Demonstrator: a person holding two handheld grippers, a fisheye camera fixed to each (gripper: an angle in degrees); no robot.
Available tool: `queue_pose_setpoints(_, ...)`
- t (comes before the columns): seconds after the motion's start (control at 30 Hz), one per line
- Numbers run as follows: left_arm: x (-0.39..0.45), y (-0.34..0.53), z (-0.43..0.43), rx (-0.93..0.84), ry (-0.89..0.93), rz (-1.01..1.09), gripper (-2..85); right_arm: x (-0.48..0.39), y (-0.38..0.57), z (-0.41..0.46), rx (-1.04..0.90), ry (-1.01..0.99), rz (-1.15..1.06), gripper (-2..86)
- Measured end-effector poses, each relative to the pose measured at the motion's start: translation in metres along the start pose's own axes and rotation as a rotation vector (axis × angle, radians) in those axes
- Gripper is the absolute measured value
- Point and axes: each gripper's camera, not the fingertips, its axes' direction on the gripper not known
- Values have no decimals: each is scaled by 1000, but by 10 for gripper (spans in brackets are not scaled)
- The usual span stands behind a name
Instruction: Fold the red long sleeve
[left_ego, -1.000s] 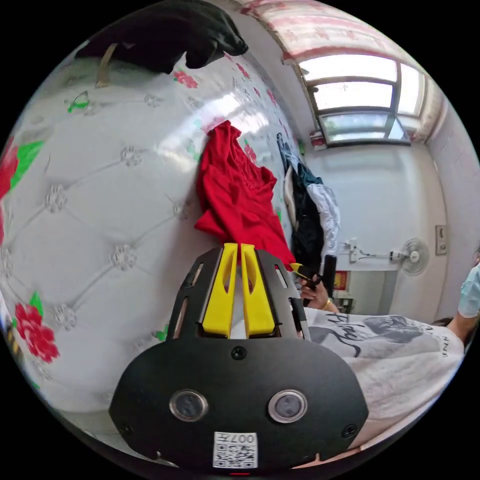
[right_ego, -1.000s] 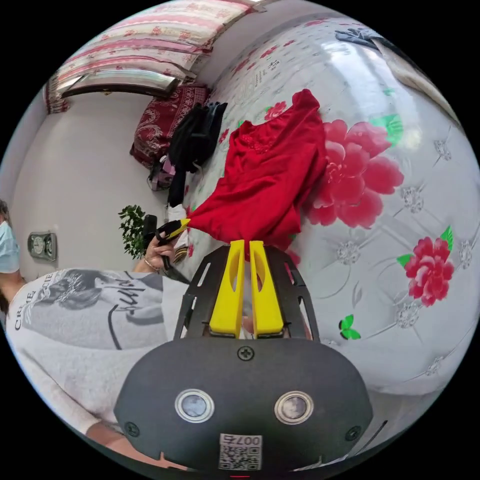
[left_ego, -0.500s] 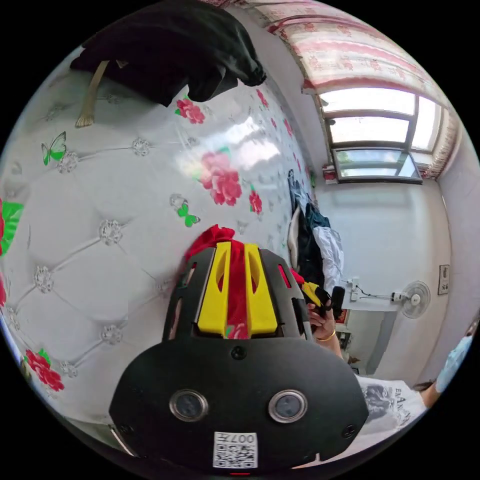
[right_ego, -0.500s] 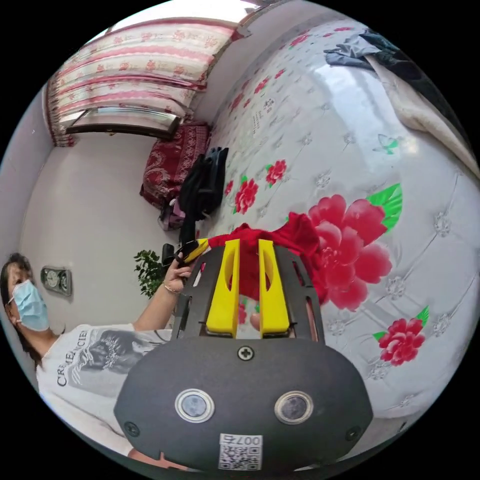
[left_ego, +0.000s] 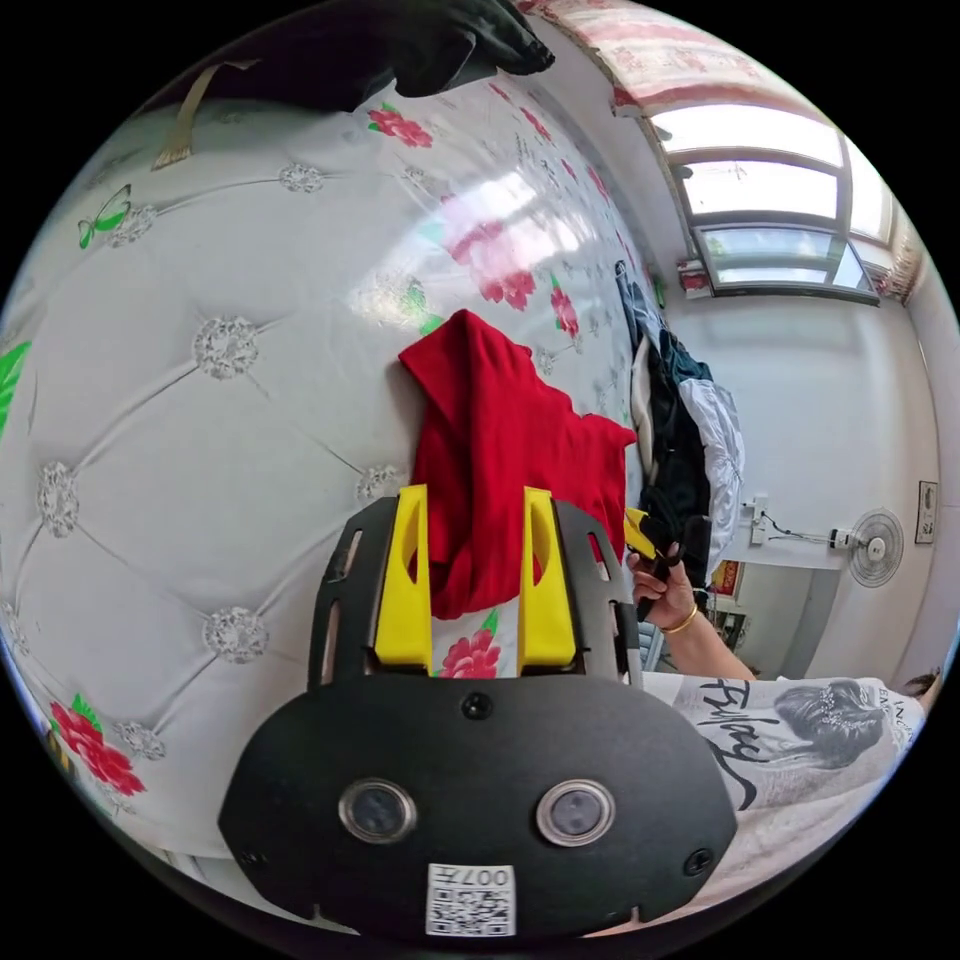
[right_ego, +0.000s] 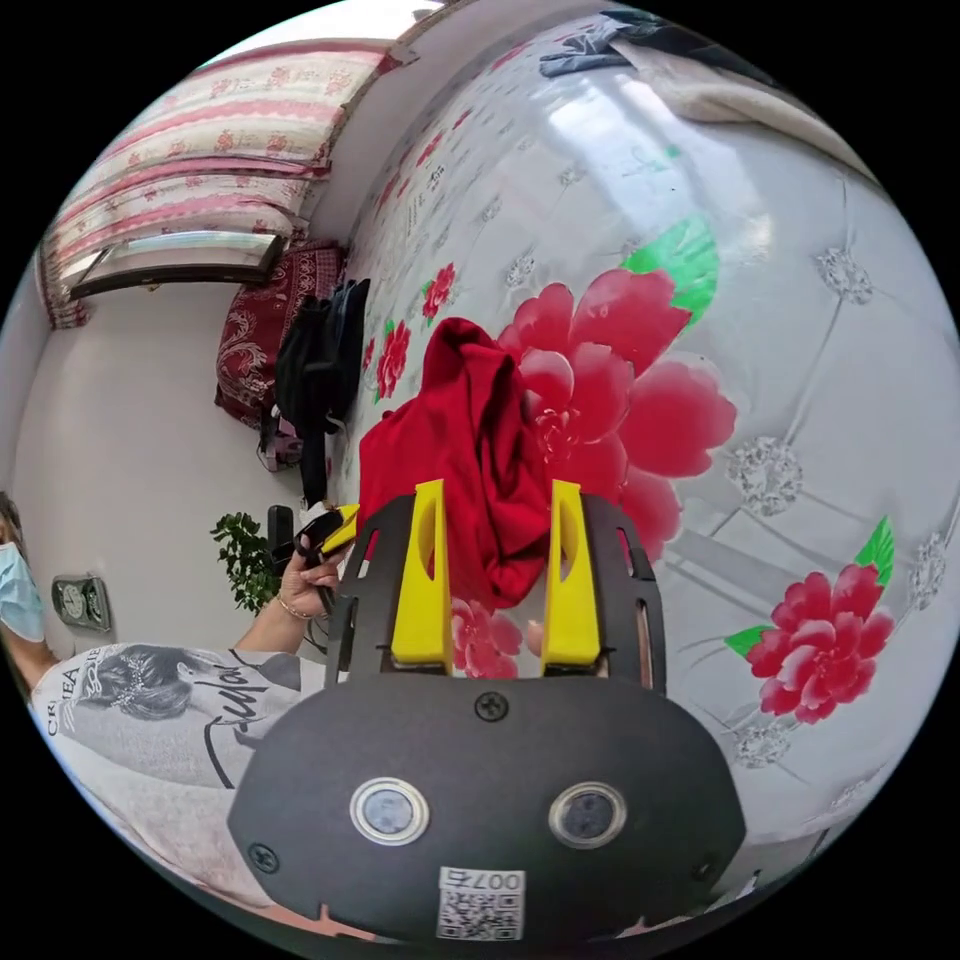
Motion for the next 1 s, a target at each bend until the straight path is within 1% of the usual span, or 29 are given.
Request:
queue_pose_setpoints(0.07, 0, -9, 7, -32, -26, -9, 64, -7, -12, 14, -22, 5, -17, 92)
queue_pose_setpoints(0.17, 2, -11, -1, -40, 41, -44, 35, -21, -34, 34, -115, 55, -27, 76)
queue_pose_setpoints(0.27, 24, 13, -33, 30, 49, 24, 19, -57, -44, 41, -162, 107, -135, 61)
queue_pose_setpoints(0.4, 43, 68, -80, 144, 28, 28, 9, -131, -56, 65, -257, 77, -306, 49)
queue_pose_setpoints(0.43, 46, 92, -100, 200, 21, 7, 7, -144, -58, 71, -271, 71, -335, 48)
queue_pose_setpoints(0.53, 40, 153, -157, 339, 24, -79, 6, -229, -66, 114, -353, 54, -516, 47)
queue_pose_setpoints(0.6, 33, 193, -197, 446, 4, -141, 6, -309, -64, 160, -439, 23, -686, 46)
queue_pose_setpoints(0.63, 29, 222, -227, 534, -7, -182, 6, -330, -62, 173, -458, 11, -730, 46)
queue_pose_setpoints(0.67, 25, 251, -255, 625, -18, -216, 6, -372, -56, 198, -496, -15, -814, 47)
queue_pose_setpoints(0.7, 23, 265, -269, 671, -25, -234, 7, -413, -47, 224, -533, -46, -887, 47)
queue_pose_setpoints(0.73, 22, 294, -295, 762, -43, -263, 8, -433, -43, 237, -551, -61, -920, 47)
queue_pose_setpoints(0.77, 21, 320, -318, 848, -64, -282, 10, -473, -32, 264, -585, -91, -985, 47)
queue_pose_setpoints(0.8, 21, 332, -329, 888, -77, -292, 11, -511, -19, 291, -612, -119, -1041, 47)
queue_pose_setpoints(0.87, 14, 372, -357, 1025, -133, -349, 19, -562, 1, 334, -638, -138, -1109, 48)
queue_pose_setpoints(0.9, 10, 379, -360, 1046, -155, -362, 22, -589, 15, 363, -632, -129, -1135, 49)
queue_pose_setpoints(0.93, -1, 388, -362, 1069, -223, -411, 30, -599, 21, 377, -623, -117, -1139, 49)
queue_pose_setpoints(0.97, -16, 394, -357, 1061, -314, -491, 39, -615, 33, 406, -602, -78, -1145, 50)
queue_pose_setpoints(1.0, -24, 396, -352, 1045, -363, -542, 43, -620, 43, 434, -580, -8, -1139, 50)
